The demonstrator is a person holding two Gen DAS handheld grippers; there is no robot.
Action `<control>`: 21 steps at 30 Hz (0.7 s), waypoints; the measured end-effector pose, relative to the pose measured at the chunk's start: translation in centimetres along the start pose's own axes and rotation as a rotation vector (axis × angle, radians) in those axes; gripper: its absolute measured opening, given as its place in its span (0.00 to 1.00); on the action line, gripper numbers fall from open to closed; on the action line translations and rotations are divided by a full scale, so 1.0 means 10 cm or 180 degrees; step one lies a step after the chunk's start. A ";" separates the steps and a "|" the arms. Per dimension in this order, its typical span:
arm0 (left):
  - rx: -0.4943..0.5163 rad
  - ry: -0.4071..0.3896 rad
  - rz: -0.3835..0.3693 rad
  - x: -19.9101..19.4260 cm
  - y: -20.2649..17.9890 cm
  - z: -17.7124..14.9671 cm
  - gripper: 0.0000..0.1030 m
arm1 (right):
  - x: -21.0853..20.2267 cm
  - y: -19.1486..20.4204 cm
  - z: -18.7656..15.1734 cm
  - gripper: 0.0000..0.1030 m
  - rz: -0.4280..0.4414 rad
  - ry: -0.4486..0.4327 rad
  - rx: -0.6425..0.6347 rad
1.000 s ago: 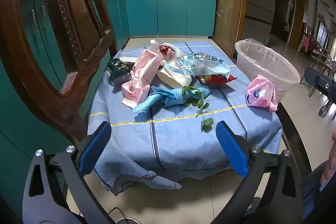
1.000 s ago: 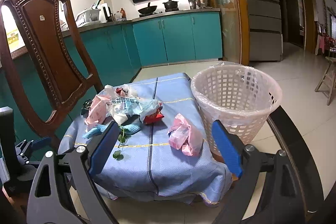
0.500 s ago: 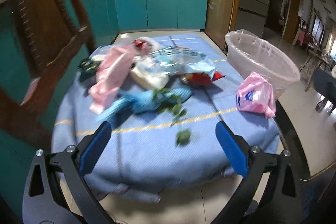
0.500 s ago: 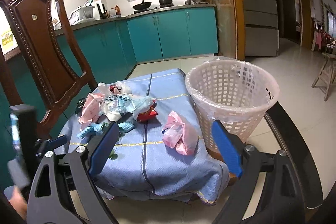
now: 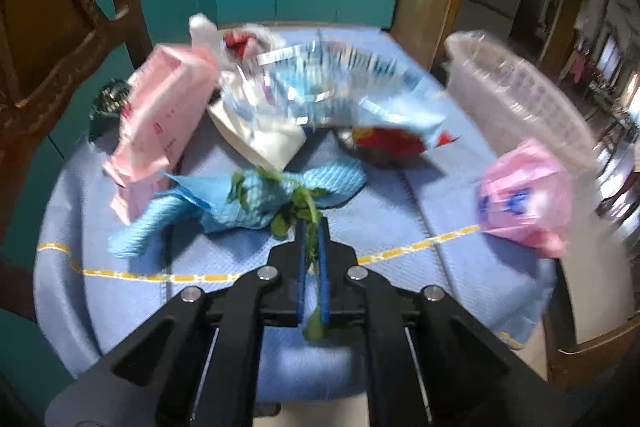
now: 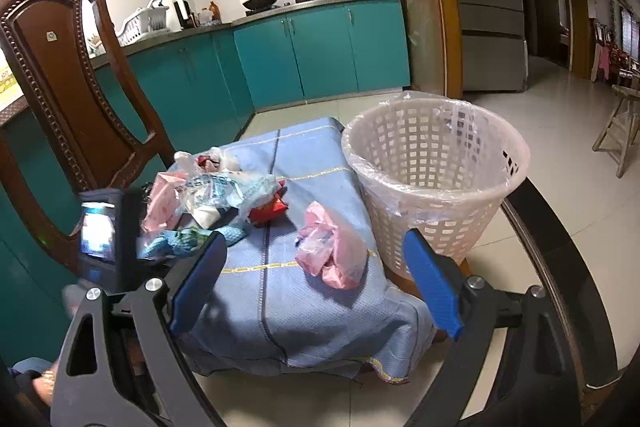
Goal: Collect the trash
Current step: 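Grasp the green leafy sprig with the left gripper, then grasp the pink plastic bag with the right gripper and lift it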
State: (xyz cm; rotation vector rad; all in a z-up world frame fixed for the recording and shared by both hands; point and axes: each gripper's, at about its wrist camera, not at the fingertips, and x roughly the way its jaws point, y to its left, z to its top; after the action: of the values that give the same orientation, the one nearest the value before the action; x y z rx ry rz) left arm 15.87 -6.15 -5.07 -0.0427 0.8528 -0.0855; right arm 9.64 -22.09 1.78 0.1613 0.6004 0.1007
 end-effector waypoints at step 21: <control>0.0218 -0.0775 -0.0262 -1.22 0.50 -0.13 0.05 | 1.22 0.35 0.05 0.38 -0.0290 0.0819 -0.0443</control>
State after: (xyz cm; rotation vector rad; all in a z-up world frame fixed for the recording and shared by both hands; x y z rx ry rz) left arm 7.13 -0.06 2.87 -0.0233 0.6042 -0.1828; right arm 19.76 -17.01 -3.93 -0.0148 0.8534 0.0752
